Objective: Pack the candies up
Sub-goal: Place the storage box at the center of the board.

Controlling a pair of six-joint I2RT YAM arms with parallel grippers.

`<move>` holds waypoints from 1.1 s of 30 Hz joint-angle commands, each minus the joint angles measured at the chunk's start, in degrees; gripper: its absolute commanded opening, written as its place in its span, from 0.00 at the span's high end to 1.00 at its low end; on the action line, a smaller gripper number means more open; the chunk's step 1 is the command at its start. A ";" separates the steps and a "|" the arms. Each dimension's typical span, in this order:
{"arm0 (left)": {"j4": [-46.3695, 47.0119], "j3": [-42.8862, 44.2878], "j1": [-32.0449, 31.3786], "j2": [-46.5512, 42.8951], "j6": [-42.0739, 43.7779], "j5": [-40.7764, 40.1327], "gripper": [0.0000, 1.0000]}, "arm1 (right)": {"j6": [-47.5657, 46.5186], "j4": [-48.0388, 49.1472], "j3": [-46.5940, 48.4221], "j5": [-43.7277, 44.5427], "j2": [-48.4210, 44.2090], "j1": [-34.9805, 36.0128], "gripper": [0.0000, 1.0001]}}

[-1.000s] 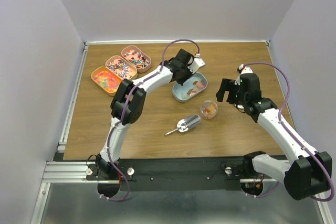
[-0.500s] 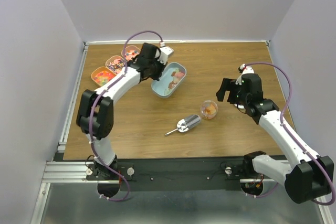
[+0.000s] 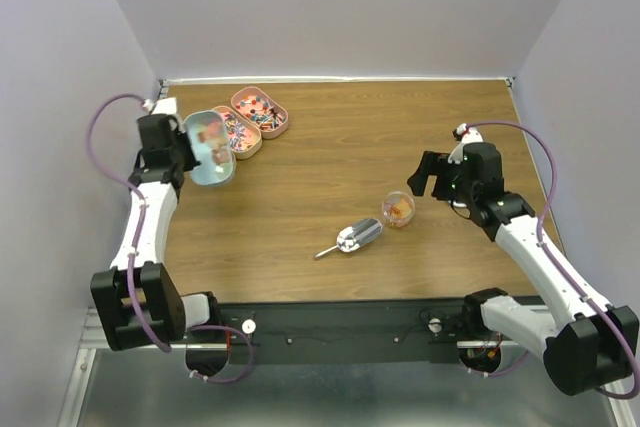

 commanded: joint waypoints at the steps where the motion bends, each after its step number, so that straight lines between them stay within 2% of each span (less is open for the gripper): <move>1: 4.53 -5.60 10.72 -4.30 -7.14 -2.15 1.00 | 0.04 1.16 -1.10 -2.14 -2.05 1.18 0.00; 5: 6.47 -8.17 16.44 -6.23 -9.16 -2.15 1.00 | -0.22 1.16 -1.10 -1.17 -3.02 2.68 0.00; 11: 11.30 -11.24 21.63 -1.50 -12.59 -0.04 1.00 | -0.49 1.16 -1.27 -0.91 -3.90 3.56 0.00; 20: 16.66 -12.48 23.57 6.15 -15.23 -6.72 1.00 | -0.66 1.16 -1.45 -1.61 -3.37 3.91 0.00; 27: 18.51 -9.67 23.57 13.27 -16.64 -6.55 1.00 | -0.75 1.16 -1.54 -1.26 -2.41 3.91 0.00; 33: 18.60 -10.45 23.48 13.37 -18.31 -8.04 0.99 | -0.75 1.16 -1.62 -1.17 -2.05 3.82 0.00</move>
